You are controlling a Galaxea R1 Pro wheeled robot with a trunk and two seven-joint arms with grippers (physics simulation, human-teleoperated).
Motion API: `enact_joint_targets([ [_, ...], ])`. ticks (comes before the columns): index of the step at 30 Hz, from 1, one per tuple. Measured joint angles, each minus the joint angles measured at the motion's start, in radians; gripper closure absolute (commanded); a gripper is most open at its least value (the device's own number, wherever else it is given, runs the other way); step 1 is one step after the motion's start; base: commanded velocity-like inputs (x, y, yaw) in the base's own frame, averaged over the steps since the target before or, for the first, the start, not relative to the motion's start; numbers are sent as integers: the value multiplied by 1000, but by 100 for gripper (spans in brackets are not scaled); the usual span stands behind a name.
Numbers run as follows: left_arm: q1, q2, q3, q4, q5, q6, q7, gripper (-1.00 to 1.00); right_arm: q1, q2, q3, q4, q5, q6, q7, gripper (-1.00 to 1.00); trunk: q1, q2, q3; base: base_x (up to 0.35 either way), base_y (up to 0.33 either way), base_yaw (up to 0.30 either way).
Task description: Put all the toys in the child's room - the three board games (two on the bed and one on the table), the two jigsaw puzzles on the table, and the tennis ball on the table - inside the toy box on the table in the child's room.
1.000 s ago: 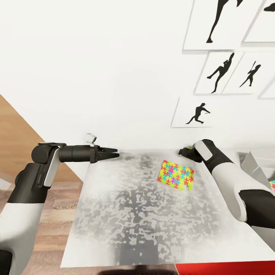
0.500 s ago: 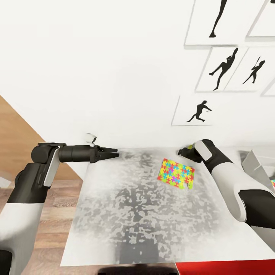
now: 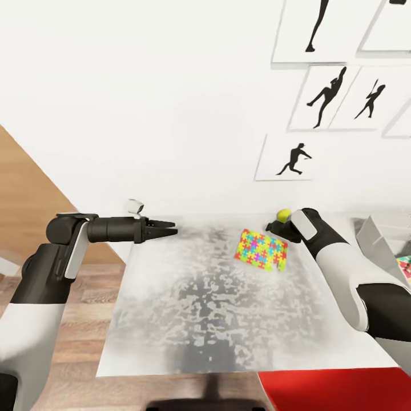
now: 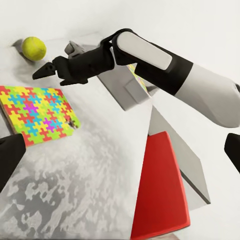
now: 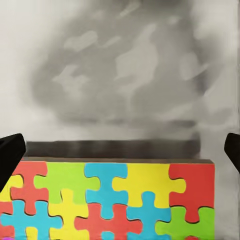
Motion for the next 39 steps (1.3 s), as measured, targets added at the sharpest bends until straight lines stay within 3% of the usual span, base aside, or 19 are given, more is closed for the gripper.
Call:
enact_joint_targets([
  [29, 0, 1, 0, 0, 0, 0, 0, -100, 0, 1, 2, -3, 1, 1, 0, -100, 0, 0, -1, -7, 28, 0],
  [39, 0, -1, 0, 0, 0, 0, 0, -100, 0, 0, 0, -3, 1, 2, 0, -100, 0, 0, -13, 0, 1, 0],
])
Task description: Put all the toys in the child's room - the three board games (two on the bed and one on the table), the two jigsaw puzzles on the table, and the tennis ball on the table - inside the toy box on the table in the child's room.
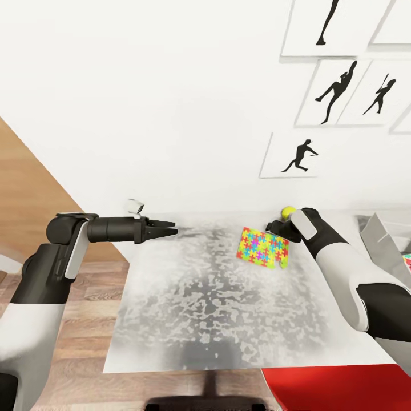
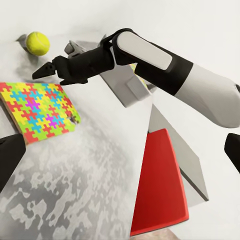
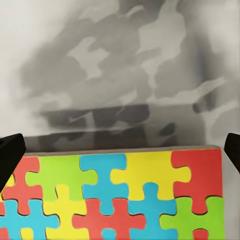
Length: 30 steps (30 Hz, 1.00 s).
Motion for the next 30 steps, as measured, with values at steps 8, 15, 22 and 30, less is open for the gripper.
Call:
enact_joint_targets([
  [8, 0, 0, 0, 0, 0, 0, 0, -100, 0, -1, -1, -3, 1, 0, 0, -100, 0, 0, -12, 0, 0, 0],
  [15, 0, 1, 1, 0, 0, 0, 0, -100, 0, -1, 0, -4, 2, 0, 0, -100, 0, 0, -14, 0, 36, 0],
  [22, 0, 1, 1, 0, 0, 0, 0, -100, 0, -1, -1, -4, 2, 0, 0, -100, 0, 0, -14, -53, 14, 0],
  [30, 0, 1, 1, 0, 0, 0, 0, -100, 0, -1, -1, -4, 1, 0, 0, -100, 0, 0, -14, -51, 10, 0],
])
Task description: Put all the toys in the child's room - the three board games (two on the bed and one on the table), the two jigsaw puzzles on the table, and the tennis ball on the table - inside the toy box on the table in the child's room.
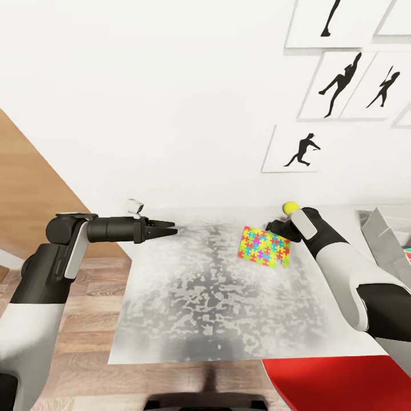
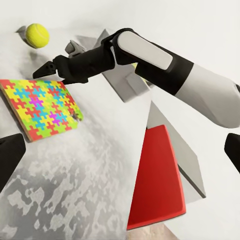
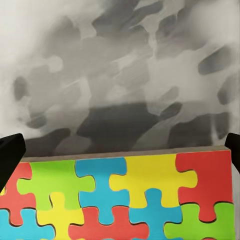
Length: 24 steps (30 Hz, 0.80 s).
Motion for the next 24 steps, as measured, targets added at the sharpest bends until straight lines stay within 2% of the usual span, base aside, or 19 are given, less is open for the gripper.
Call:
enact_joint_targets([
  [8, 0, 1, -1, 0, 0, 0, 0, -100, 0, 0, -1, 0, 0, 0, 0, -100, 0, 0, 0, -120, 0, 0],
  [16, 0, 1, -1, 0, 0, 0, 0, -100, 0, 0, -1, 0, 0, 0, 0, -100, 1, 0, 0, -288, 52, 0],
  [24, 0, 4, 0, 0, 0, 0, 0, -100, 0, 0, 0, 0, 0, 0, 0, -100, 0, 0, 0, -286, 153, 0],
])
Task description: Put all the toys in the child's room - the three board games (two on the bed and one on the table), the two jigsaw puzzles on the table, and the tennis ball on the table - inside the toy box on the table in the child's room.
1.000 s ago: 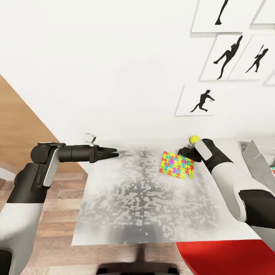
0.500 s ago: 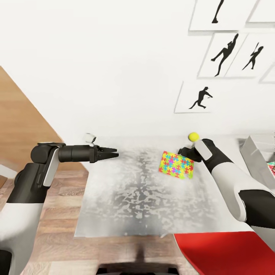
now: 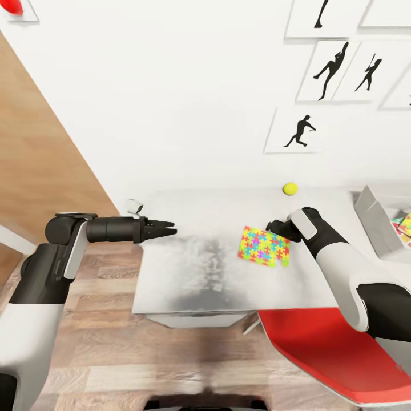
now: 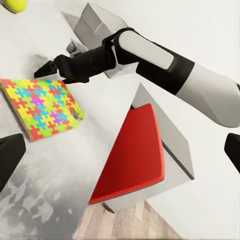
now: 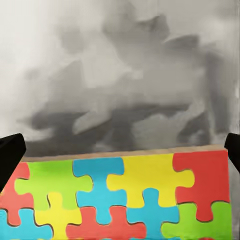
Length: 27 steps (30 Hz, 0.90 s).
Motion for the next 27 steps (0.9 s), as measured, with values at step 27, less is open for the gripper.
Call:
enact_joint_targets([
  [27, 0, 1, 2, 0, 0, 0, 0, -100, 0, 0, -1, -1, 0, 0, 0, -100, 0, 0, 0, -169, 118, 0],
])
